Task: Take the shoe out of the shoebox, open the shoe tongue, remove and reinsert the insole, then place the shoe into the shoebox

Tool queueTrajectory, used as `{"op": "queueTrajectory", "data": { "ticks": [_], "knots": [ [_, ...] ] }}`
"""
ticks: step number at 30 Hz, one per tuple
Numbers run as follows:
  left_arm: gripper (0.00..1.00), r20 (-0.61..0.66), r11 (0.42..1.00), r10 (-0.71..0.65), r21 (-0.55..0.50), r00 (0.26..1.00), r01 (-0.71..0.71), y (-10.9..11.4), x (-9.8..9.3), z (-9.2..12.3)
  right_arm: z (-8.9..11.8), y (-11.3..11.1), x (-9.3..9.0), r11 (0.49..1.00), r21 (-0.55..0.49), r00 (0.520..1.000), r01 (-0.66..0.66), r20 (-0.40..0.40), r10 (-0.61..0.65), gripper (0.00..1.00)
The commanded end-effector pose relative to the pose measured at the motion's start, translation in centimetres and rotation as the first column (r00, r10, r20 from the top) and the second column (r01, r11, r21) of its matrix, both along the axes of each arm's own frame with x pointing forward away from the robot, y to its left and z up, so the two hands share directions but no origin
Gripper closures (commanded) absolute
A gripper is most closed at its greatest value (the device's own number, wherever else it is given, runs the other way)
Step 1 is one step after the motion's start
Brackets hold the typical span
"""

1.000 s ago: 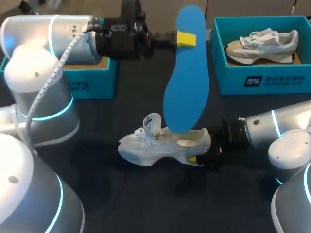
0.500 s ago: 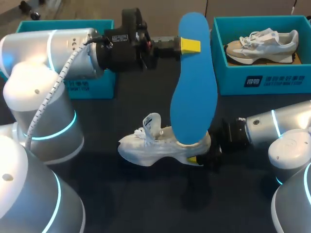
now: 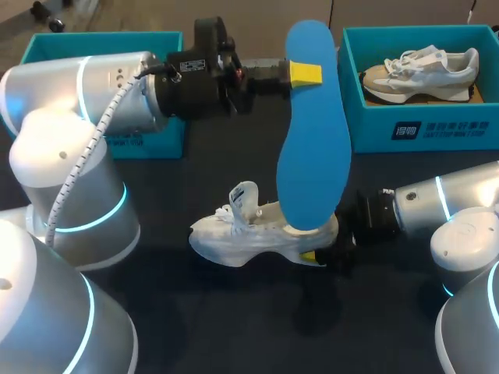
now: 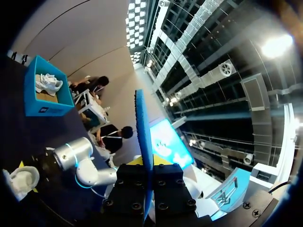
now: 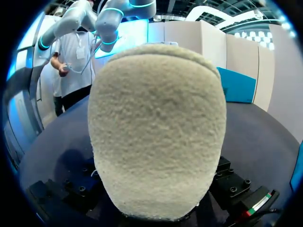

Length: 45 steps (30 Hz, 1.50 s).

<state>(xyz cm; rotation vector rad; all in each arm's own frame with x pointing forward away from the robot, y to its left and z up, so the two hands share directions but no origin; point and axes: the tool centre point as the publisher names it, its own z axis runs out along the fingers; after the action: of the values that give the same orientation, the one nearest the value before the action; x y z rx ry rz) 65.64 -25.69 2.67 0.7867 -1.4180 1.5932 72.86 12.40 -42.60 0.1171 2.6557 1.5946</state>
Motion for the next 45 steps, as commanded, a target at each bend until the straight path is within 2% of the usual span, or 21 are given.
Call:
{"op": "queueTrajectory", "data": {
  "ticks": [1, 7, 20, 45],
  "knots": [
    [1.0, 0.0, 1.0, 0.002, 0.001, 1.0, -0.002, -0.2, 0.0, 0.0, -0.3, 0.4, 0.0, 1.0, -0.006, 1.0, 0.002, -0.001, -0.002, 1.0],
    [1.0, 0.0, 1.0, 0.002, 0.001, 1.0, -0.002, -0.2, 0.0, 0.0, -0.3, 0.4, 0.0, 1.0, -0.006, 1.0, 0.002, -0.001, -0.002, 1.0],
    [1.0, -0.02, 0.997, -0.035, 0.066, 0.999, 0.036, 1.0, -2.9, 1.4, -0.3, 0.4, 0.0, 1.0, -0.006, 1.0, 0.002, -0.001, -0.002, 1.0],
    [1.0, -0.017, 0.995, -0.062, 0.073, 0.998, 0.063, 1.3, -3.3, 1.9, -0.3, 0.4, 0.0, 1.0, -0.006, 1.0, 0.002, -0.001, -0.002, 1.0]
  ]
}}
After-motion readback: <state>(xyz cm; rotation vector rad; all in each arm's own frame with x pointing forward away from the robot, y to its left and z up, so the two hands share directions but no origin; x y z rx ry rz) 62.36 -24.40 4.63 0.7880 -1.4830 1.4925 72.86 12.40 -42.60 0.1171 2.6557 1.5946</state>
